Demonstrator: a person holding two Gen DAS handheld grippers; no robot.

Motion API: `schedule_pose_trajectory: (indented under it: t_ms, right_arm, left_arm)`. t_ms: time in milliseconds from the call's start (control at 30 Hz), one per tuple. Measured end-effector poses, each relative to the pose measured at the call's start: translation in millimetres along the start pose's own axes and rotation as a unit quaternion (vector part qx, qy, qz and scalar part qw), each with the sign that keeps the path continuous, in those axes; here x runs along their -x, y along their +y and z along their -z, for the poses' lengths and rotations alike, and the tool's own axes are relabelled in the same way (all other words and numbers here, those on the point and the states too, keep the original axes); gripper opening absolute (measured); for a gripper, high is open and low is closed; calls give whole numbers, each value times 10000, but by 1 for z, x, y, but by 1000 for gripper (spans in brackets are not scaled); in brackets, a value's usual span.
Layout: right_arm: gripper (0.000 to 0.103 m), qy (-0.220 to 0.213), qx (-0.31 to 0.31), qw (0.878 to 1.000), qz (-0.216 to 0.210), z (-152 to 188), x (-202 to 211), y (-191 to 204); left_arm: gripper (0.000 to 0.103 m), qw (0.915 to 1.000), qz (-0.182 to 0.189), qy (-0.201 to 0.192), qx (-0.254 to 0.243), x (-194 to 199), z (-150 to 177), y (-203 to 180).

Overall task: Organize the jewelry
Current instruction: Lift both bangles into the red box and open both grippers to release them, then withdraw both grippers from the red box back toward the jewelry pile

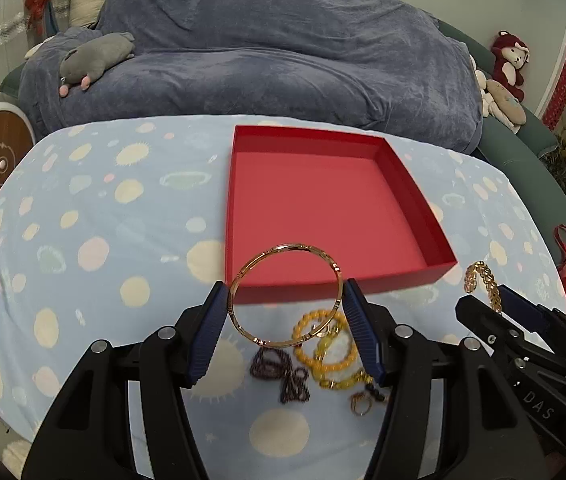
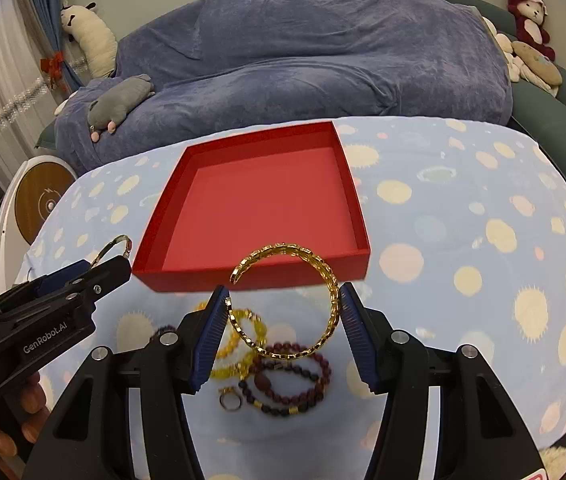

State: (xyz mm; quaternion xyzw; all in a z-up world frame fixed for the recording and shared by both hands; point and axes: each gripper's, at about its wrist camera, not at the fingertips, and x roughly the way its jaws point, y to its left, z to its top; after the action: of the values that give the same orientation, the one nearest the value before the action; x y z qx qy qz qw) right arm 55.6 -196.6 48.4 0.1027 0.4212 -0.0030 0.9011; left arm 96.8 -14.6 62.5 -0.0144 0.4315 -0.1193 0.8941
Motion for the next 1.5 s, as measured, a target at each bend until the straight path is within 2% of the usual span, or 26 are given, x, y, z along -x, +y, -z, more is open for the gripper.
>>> schedule_pose_trajectory:
  t_ms: [167, 367, 567, 767, 900, 967, 1067, 1333, 1400, 1500]
  right_arm:
    - [54, 147, -34, 9996, -231, -61, -43, -3]
    - [55, 306, 279, 9991, -134, -120, -110, 3]
    - [55, 775, 195, 9966, -210, -144, -171, -8]
    - [55, 956, 268, 9949, -169, -149, -203, -11]
    - [55, 944, 254, 9951, -128, -151, -214, -12]
    - [56, 918, 184, 9955, -143, -151, -216, -12]
    - [56, 866, 150, 9960, -170, -151, -217, -11]
    - [58, 760, 51, 9970, -154, -149, -215, -10]
    - [58, 688, 91, 9975, -101, -148, -208, -8]
    - [58, 496, 135, 9986, -120, -149, -182, -8]
  left_arm:
    - [56, 9998, 199, -49, 18, -37, -57, 0]
    - [56, 9997, 41, -15, -228, -98, -109, -2]
    - [56, 9992, 49, 307, -261, -156, -135, 3]
    - [56, 9973, -58, 515, -521, -192, -137, 3]
    - [57, 9953, -316, 429, -807, -204, -135, 3]
    - [65, 9932, -522, 348, -978, -208, -134, 3]
    - [71, 9934, -517, 257, -990, -212, -135, 6]
    - [73, 9924, -535, 150, -1095, -215, -144, 6]
    - [73, 9930, -543, 89, -1041, -206, -143, 7]
    - [79, 9954, -511, -84, -809, -181, -139, 11]
